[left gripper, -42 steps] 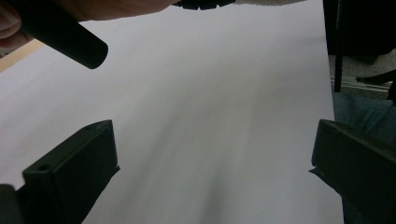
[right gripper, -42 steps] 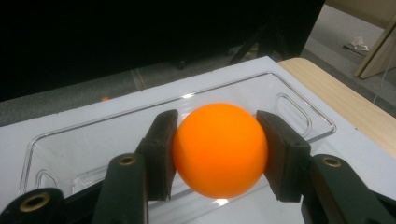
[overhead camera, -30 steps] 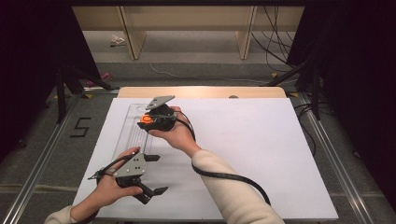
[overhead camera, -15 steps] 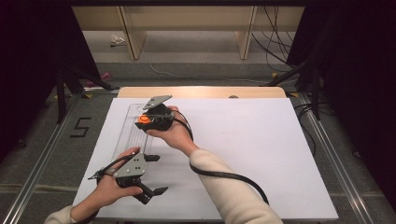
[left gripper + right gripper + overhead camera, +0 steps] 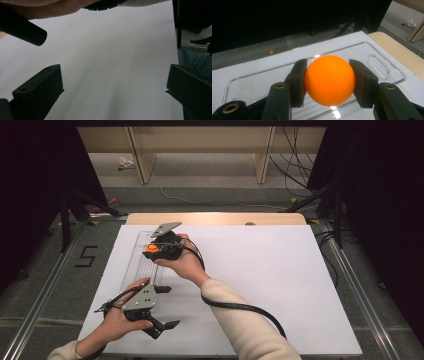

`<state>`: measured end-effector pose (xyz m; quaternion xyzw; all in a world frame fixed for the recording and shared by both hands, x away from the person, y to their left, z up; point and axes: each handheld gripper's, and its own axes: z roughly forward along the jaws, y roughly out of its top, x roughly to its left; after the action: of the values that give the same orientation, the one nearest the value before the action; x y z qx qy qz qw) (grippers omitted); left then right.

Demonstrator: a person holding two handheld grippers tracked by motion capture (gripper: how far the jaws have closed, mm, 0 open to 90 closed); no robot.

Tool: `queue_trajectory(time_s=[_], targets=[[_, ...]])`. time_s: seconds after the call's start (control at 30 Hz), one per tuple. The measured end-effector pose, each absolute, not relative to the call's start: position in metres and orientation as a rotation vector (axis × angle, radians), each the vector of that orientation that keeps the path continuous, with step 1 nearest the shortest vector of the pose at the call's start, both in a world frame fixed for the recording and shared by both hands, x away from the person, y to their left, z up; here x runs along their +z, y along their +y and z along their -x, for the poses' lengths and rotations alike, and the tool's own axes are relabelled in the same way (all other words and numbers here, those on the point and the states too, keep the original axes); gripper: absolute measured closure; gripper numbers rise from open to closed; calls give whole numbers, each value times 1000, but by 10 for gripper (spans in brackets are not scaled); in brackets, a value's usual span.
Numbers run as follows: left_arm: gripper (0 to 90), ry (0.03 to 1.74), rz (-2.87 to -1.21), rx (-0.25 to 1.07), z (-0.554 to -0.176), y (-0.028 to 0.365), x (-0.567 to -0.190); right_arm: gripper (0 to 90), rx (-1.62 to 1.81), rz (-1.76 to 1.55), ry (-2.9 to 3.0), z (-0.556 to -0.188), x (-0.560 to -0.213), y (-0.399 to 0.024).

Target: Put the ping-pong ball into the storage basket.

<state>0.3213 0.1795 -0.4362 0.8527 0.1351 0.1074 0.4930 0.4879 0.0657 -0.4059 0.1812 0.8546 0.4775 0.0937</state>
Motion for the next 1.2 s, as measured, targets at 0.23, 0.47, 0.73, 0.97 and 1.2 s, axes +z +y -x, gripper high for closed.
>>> queue_trajectory(time_s=[0.23, 0.47, 0.73, 0.97, 1.2], targets=[[0, 327, -2070, 260, -321, 179, -436, 516, 1416, -533, 2541, -488, -407, 69], [1, 328, -2069, 260, -321, 179, -436, 516, 1414, -528, 2547, -489, -408, 73], [1, 327, -2071, 260, -321, 179, -436, 516, 1407, -526, 2554, -490, -409, 76], [1, 325, -2071, 259, -321, 179, -436, 516, 1398, -529, 2567, -491, -411, 79], [1, 325, -2071, 259, -321, 179, -436, 516, 1395, -526, 2573, -492, -413, 82]])
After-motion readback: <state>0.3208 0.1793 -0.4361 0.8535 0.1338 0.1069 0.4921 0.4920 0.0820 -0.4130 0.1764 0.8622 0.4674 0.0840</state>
